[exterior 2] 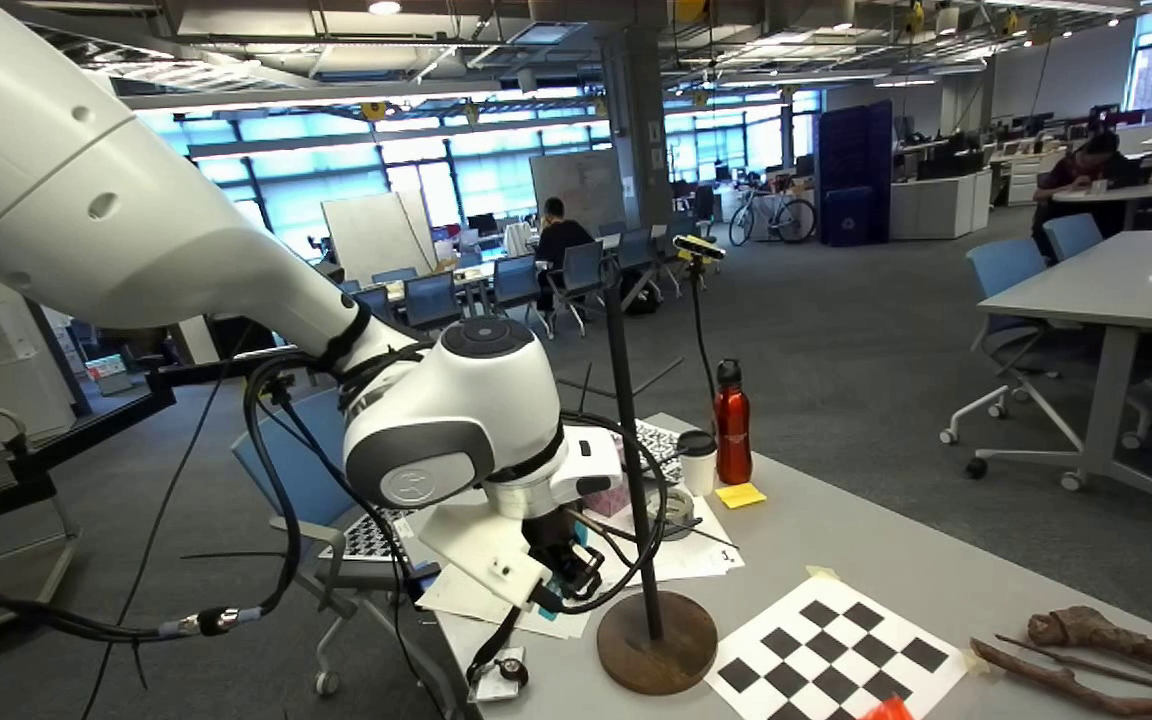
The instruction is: Get the blue peg and hang it on the lowest handle of the bar
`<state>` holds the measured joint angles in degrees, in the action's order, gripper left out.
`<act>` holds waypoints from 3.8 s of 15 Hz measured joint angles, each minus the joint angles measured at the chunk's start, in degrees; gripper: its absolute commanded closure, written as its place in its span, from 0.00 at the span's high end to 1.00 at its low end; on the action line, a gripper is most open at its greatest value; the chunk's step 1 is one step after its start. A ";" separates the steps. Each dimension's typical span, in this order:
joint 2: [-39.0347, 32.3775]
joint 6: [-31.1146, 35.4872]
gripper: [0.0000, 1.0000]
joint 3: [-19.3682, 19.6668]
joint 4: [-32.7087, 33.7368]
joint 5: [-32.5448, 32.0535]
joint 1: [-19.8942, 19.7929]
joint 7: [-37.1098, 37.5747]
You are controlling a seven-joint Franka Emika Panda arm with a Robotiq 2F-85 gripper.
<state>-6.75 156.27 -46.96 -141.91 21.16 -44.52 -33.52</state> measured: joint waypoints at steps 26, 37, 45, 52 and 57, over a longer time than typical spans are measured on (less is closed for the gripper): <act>-0.05 -3.06 0.07 28.09 3.24 3.09 34.12 -0.63; -0.80 -3.27 0.07 31.65 5.05 8.49 39.68 -4.68; -4.03 -3.32 0.07 31.65 7.15 9.56 40.20 -6.84; -7.25 -3.32 0.07 31.56 10.10 9.58 40.20 -8.01; -9.18 -3.32 0.07 31.60 11.98 9.58 39.75 -8.01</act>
<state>-15.92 152.95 -15.36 -129.93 30.74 -4.77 -41.53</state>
